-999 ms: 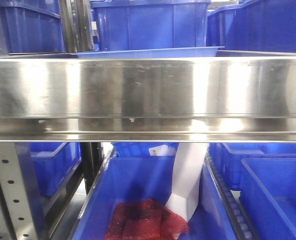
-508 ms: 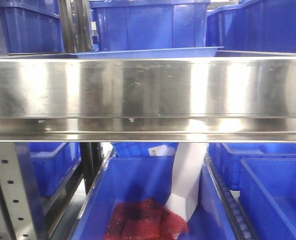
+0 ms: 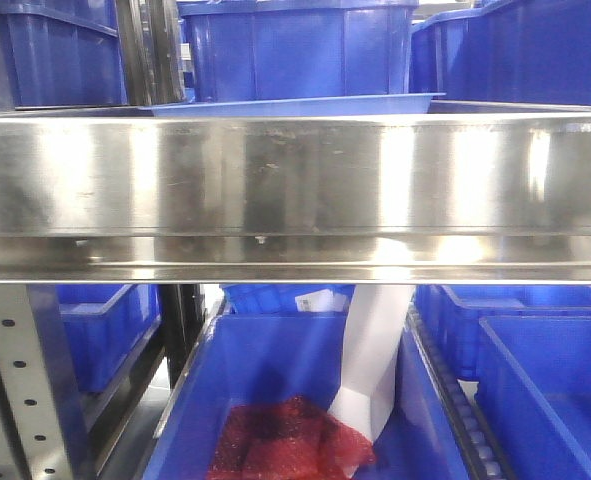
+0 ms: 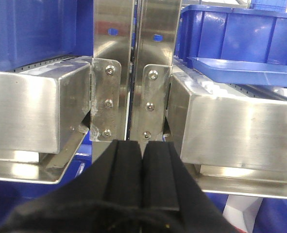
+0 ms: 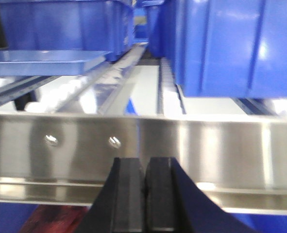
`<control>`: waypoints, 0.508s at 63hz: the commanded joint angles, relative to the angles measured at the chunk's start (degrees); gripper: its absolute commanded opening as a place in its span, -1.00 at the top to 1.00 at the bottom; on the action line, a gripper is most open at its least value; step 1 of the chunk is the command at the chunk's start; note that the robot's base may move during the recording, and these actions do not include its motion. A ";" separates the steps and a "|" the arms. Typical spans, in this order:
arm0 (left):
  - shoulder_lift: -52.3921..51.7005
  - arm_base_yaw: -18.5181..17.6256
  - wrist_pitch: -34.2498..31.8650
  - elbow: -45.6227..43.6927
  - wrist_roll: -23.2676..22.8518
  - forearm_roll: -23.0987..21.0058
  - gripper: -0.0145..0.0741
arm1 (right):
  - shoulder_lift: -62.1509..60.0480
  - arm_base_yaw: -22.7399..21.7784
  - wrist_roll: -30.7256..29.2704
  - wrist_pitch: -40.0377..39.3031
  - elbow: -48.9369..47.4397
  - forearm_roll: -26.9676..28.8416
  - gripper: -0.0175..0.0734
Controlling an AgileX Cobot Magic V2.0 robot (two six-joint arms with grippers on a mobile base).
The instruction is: Grab blue tray and place on right shelf
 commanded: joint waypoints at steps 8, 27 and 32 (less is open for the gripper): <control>-0.61 0.15 -4.82 1.77 0.09 -0.43 0.78 | -1.34 -1.13 -0.74 -9.58 1.93 0.64 0.50; -0.61 0.15 -4.82 1.77 0.09 -0.43 0.78 | -1.34 -1.13 -0.74 -8.19 1.93 0.64 0.50; -0.61 0.15 -4.82 1.77 0.09 -0.43 0.78 | -1.34 -1.13 -0.74 -8.19 1.93 0.64 0.50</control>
